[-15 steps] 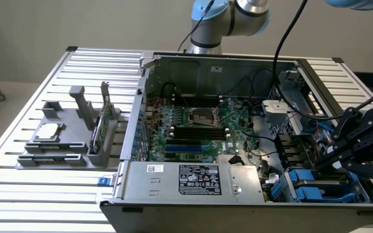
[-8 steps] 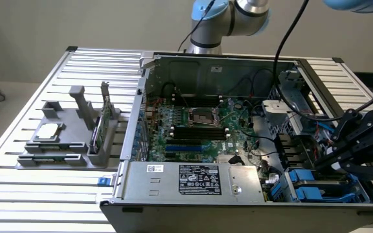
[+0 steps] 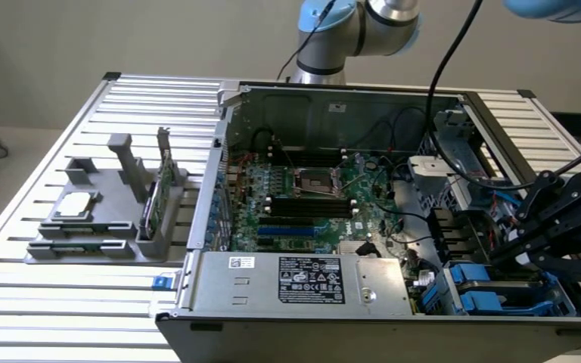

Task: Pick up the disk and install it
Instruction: 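Insert the second disk wire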

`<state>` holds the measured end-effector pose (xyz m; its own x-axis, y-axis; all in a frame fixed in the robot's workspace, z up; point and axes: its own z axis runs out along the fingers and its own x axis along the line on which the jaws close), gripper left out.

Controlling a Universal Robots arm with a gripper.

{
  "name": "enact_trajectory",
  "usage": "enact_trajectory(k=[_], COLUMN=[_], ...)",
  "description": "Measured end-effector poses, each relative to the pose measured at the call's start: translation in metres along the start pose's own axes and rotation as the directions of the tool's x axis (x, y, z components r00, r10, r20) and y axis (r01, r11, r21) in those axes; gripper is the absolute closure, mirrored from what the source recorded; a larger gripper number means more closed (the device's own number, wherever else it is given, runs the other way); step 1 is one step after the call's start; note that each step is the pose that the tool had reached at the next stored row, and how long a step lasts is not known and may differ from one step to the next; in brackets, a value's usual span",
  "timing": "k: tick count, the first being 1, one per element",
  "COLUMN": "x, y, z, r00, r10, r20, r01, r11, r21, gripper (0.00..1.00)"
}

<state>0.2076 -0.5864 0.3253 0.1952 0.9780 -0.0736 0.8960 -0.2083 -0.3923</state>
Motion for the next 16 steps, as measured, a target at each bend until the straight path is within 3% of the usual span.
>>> enact_trajectory(k=[12, 16], x=[0.0003, 0.0002], y=[0.0017, 0.0008], z=[0.0036, 0.0011], r00=[1.0, 1.0], r10=[-0.001, -0.001], r20=[-0.0017, -0.0012], r01=[0.001, 0.001], r11=[1.0, 1.0], r21=[0.0004, 0.0023], gripper=[0.85, 0.77])
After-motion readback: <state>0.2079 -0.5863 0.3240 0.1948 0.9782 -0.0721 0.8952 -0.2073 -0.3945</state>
